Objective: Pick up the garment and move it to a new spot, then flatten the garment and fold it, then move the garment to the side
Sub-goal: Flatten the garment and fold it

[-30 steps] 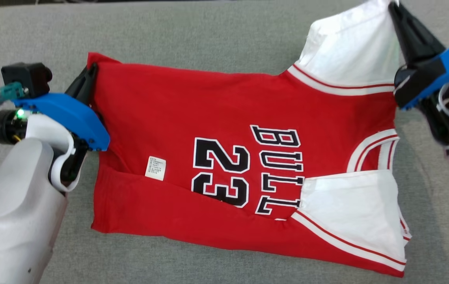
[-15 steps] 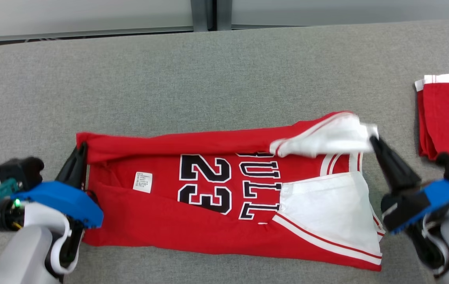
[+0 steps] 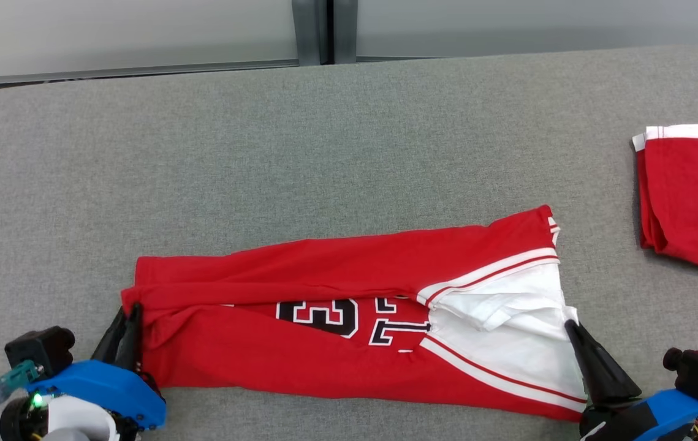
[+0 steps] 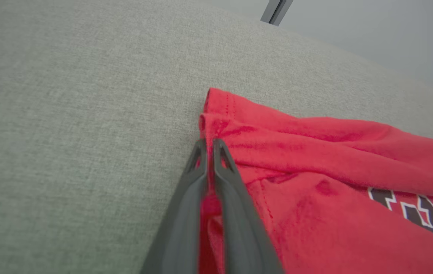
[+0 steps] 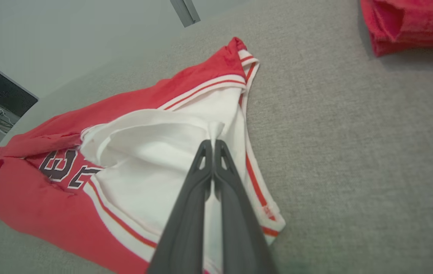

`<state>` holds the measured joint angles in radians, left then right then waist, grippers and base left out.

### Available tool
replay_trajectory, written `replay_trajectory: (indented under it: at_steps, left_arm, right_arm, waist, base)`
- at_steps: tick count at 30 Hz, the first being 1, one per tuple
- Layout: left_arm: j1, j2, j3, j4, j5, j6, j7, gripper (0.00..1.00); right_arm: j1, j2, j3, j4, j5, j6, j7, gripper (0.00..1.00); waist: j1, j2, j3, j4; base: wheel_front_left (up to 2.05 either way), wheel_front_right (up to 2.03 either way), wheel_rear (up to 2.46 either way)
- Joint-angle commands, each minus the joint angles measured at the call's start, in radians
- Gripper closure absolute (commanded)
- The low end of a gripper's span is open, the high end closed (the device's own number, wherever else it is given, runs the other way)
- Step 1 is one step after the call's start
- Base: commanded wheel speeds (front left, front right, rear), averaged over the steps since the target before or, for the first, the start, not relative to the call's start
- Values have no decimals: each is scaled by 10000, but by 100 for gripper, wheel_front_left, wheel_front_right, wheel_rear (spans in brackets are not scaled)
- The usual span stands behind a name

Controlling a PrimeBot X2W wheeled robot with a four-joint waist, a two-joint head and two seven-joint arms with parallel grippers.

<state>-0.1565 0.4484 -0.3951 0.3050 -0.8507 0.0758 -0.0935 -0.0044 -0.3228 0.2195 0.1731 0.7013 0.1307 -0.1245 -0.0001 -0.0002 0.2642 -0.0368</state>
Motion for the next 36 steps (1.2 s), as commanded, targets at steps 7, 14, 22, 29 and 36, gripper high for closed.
replay_trajectory:
  at_steps: [7, 14, 22, 29, 36]
  left_arm:
    - [806, -132, 133, -603, 685, 834, -1212, 0]
    - [1074, -180, 79, -1919, 2005, 1714, -1645, 0]
    - [1119, 48, -126, -3058, 3117, 2255, -1647, 0]
    - [1234, 81, -227, -3340, 3208, 2410, -1495, 0]
    - [969, 62, -247, -3514, 3263, 2432, -1486, 0]
  right_arm:
    - [616, 287, -706, -1024, -1828, 0, -134, 0]
    - [693, 979, -1836, -2559, -3297, 0, 144, 0]
    - [689, 1520, -2638, -3395, -4187, 0, 848, 0]
    - [772, 1687, -2753, -3606, -4301, 0, 1076, 0]
    - [682, 1619, -2816, -3202, -4242, 0, 1367, 0]
  waist:
    - [1, 2, -563, 32]
    - [1, 2, -1070, 102]
    - [1, 2, -1357, 127]
    - [1, 2, -1347, 182]
    - [1, 2, -1079, 313]
  base:
    - [0, 0, 0]
    - [0, 0, 0]
    - [0, 0, 0]
    - [0, 0, 0]
    - [0, 0, 0]
